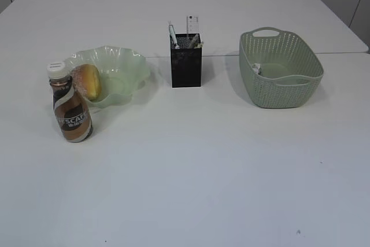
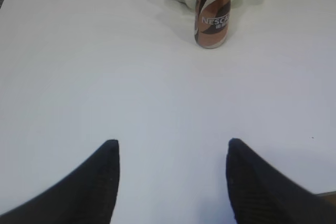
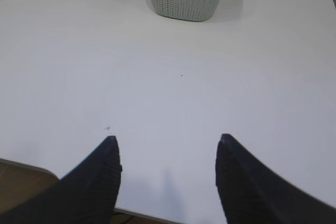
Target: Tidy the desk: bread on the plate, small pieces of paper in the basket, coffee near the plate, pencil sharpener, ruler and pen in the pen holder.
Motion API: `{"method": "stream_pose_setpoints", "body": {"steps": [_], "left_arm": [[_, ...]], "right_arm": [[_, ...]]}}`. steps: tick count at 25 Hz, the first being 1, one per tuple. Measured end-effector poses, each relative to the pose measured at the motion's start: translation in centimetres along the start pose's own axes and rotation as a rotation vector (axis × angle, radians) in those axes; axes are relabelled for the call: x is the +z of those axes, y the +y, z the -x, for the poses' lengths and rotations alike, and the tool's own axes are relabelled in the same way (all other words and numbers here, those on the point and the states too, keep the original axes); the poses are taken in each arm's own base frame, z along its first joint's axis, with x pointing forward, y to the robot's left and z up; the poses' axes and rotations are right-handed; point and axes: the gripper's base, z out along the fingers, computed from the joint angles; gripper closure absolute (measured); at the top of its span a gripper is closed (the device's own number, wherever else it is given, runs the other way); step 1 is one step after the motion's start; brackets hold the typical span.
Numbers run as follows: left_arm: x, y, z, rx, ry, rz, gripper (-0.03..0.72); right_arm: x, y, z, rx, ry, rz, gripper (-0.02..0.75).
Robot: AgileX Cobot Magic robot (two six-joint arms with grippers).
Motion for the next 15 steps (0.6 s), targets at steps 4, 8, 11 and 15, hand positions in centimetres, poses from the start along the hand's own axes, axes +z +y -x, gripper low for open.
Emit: {"method": "stream_pose_setpoints", "body": {"steps": [4, 8, 11, 15], "left_arm": [[-0.02, -0.02, -0.01, -0.005, -0.002, 0.006, 0.241], [0.0, -0.03, -0.02, -0.006, -0.001, 0.007, 0.243], [0.0, -0.04, -0.02, -0.007, -0.001, 0.006, 0.245], [0.0, -0.04, -0.02, -0.006, -0.001, 0.004, 0.26]], "right_arm": [[0.0, 0.0, 0.02, 0.0, -0.002, 0.0, 0.279], [0.0, 0.01, 0.02, 0.004, -0.002, -0.006, 0.279], [-0.01, 0.03, 0.02, 0.017, 0.0, -0.028, 0.279], [-0.01, 0.04, 0.03, 0.019, -0.001, -0.032, 0.279]]}}
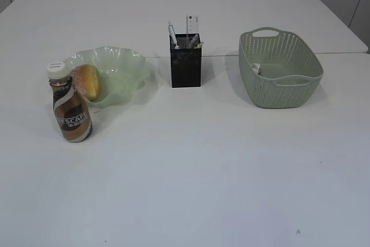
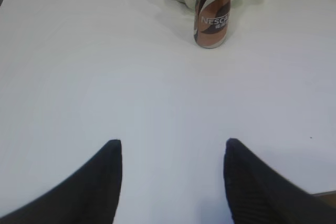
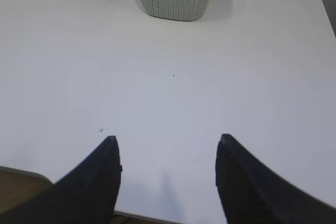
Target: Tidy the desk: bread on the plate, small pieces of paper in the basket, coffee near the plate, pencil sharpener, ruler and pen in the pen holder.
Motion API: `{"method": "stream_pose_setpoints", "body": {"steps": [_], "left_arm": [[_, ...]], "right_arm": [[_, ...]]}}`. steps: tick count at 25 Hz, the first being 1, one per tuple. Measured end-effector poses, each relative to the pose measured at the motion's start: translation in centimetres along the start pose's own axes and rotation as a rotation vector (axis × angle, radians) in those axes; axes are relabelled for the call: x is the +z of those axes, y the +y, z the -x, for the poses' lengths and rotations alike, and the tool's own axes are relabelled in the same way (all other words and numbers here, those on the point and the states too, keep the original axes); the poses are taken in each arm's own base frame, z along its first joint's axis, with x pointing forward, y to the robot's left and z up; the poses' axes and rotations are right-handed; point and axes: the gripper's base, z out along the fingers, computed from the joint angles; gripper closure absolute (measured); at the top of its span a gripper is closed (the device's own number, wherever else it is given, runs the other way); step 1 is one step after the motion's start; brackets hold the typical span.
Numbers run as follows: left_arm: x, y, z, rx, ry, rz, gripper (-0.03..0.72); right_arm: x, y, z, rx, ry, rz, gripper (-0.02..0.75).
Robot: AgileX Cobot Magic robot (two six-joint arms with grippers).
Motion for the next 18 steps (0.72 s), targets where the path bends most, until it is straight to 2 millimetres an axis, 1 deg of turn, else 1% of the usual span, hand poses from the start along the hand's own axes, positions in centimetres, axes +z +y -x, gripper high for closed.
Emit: {"method": "stream_pose_setpoints", "body": {"steps": [18], "left_arm": [[-0.01, 0.01, 0.0, 0.006, 0.0, -0.01, 0.305]], "right_arm": [[-0.01, 0.03, 0.0, 0.015, 0.002, -0.024, 0.279]]}}
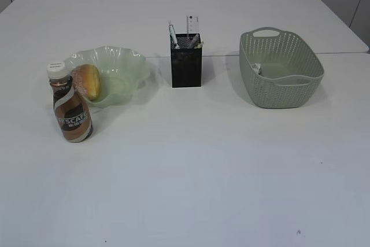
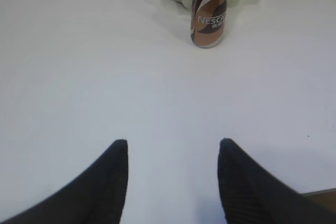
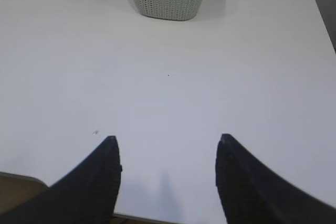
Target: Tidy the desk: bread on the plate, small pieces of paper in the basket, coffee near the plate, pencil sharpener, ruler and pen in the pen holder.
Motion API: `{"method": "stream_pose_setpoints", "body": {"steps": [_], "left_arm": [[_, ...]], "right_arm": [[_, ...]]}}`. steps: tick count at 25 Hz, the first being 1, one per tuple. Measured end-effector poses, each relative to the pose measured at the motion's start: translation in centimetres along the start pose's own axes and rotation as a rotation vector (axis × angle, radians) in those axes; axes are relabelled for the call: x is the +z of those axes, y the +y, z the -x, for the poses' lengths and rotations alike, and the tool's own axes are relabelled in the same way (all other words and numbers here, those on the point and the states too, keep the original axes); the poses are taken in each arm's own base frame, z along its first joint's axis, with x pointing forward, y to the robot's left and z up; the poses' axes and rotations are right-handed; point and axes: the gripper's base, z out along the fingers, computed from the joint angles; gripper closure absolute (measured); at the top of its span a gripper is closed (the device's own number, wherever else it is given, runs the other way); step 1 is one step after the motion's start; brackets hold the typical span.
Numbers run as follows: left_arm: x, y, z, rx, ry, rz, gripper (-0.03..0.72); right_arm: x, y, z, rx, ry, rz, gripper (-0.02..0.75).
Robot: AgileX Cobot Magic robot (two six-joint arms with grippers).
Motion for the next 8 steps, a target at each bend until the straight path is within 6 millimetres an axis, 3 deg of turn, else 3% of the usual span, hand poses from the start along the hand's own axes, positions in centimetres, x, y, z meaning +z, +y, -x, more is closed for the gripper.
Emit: {"method": "stream_pose_setpoints", "body": {"steps": [8], "left_arm": [[0.0, 0.0, 0.0, 0.0, 0.0, 0.0, 0.306]], "right_arm": [[0.0, 0.0, 0.0, 0.0, 0.0, 0.0, 0.279]]}}
